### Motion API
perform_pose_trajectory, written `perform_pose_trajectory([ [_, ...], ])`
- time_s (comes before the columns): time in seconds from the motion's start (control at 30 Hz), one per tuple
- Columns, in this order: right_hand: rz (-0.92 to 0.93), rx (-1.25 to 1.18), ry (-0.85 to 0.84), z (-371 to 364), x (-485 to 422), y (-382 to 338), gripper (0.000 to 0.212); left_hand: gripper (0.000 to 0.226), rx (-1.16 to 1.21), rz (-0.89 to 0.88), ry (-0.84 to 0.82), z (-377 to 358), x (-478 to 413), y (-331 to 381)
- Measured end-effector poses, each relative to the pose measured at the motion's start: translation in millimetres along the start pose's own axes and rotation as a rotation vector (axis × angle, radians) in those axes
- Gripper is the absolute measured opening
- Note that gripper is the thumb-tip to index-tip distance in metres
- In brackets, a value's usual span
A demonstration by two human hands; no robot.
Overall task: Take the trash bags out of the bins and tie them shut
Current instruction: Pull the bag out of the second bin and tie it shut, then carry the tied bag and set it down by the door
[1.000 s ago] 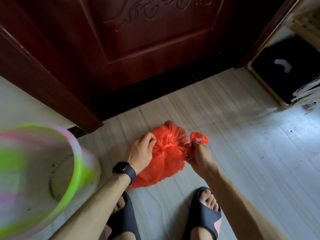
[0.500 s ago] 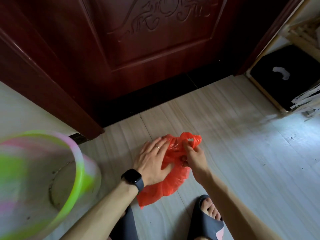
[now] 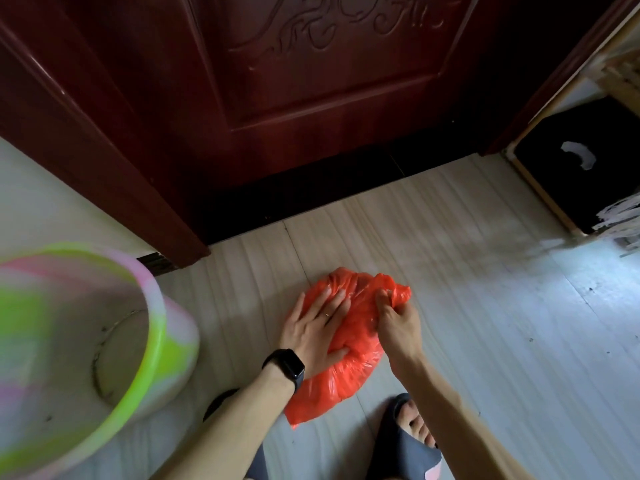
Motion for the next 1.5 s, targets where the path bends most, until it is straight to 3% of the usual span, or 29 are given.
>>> perform_pose_trajectory([
  [0.23, 0.083, 0.143, -0.042, 1.8, 2.2, -4.4, 0.044, 0.088, -0.072, 0.056, -0.113, -11.3, -8.5, -10.5],
  [0.4, 0.096, 0.225, 0.009, 19.0, -8.0, -24.9, 0.042, 0.102, 0.176, 0.156, 0.041, 10.7, -8.3, 18.2],
  [0.5, 0.149, 0.093, 0.061, 22.7, -6.4, -37.0, 0.026, 0.118, 0.124, 0.067, 0.075, 2.3, -8.0, 26.3],
  [0.6, 0.201, 0.091, 0.056, 27.3, -5.1, -42.2, 0.022, 0.125, 0.108, 0.132, -0.115, -5.5, -8.5, 5.9],
  [0.77, -0.109, -0.482, -0.211, 38.3, -17.9, -40.0, 0.024, 0.117, -0.081, 0.065, -0.158, 13.8, -23.2, -18.7],
  [0.87, -0.081, -0.321, -0.293, 34.8, -33.6, -40.7, 0.02, 0.113, -0.219, -0.003, -0.201, 31.5, -38.4, -34.7],
  [0.93, -0.026, -0.202, -0.352, 22.9, -44.9, -41.8, 0.029, 0.112, -0.228, -0.026, -0.223, 34.3, -47.9, -40.8],
  [1.07, 0.064, -0.041, -0.389, 4.4, -58.2, -50.9, 0.034, 0.118, -0.075, 0.046, -0.181, 17.4, -52.0, -41.8],
  [1.23, 0.029, -0.013, -0.366, -4.2, -55.1, -50.9, 0.018, 0.112, 0.006, 0.098, -0.132, -4.7, -53.5, -48.8],
  [1.33, -0.072, -0.01, -0.323, -2.1, -44.9, -45.2, 0.019, 0.111, -0.008, 0.212, -0.218, -4.5, -60.7, -46.0],
  [1.5, -0.288, 0.025, -0.262, 16.6, -9.5, -56.9, 0.016, 0.105, -0.253, 0.398, -0.528, 33.8, -72.4, -15.1],
])
Point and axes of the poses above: each hand's wrist, its own x-axis away from the middle knuckle, its own z-axis out of the back of the hand, y = z × x, the point moved 3 cm from there along -x, towards the middle knuckle, and after that the axes turned 13 degrees about x, right-handed, at the moved point
